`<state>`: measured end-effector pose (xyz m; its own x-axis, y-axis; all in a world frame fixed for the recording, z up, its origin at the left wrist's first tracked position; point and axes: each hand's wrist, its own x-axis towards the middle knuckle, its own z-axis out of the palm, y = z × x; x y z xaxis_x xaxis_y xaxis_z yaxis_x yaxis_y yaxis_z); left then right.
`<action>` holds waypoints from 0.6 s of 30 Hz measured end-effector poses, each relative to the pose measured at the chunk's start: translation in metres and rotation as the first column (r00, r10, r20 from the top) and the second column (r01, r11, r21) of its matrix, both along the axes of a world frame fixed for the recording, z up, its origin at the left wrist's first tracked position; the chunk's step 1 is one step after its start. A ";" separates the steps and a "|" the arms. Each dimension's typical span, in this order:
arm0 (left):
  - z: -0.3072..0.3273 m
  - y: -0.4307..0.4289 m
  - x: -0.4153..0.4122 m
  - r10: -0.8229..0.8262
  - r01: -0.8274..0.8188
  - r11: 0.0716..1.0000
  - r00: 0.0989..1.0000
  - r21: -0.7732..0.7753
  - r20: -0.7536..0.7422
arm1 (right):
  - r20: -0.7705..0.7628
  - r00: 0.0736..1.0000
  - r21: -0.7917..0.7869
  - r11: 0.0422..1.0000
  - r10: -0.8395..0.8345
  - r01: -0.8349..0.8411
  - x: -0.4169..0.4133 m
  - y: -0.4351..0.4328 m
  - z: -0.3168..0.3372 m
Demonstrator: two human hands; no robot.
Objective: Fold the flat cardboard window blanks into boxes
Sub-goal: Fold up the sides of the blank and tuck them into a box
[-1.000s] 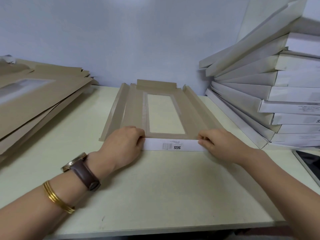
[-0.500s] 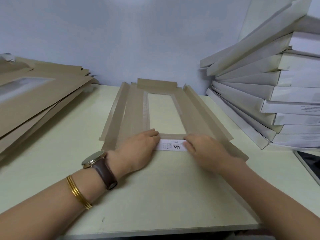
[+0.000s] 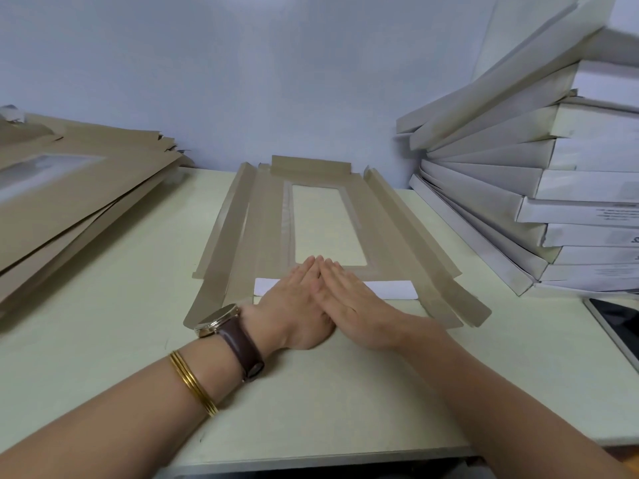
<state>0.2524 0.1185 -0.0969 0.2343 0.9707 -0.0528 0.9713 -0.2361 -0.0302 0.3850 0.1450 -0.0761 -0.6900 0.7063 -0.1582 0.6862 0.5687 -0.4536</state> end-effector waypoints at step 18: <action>0.016 -0.010 -0.009 0.206 -0.186 0.964 0.974 -0.187 0.091 | 0.249 0.963 0.138 0.988 -0.104 0.071 0.061 0.031 -0.005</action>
<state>0.2429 0.1086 -0.0813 0.0539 0.9758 -0.2119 0.9942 -0.0326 0.1029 0.4456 0.1763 -0.0811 -0.5727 0.7879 -0.2263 0.8194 0.5422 -0.1858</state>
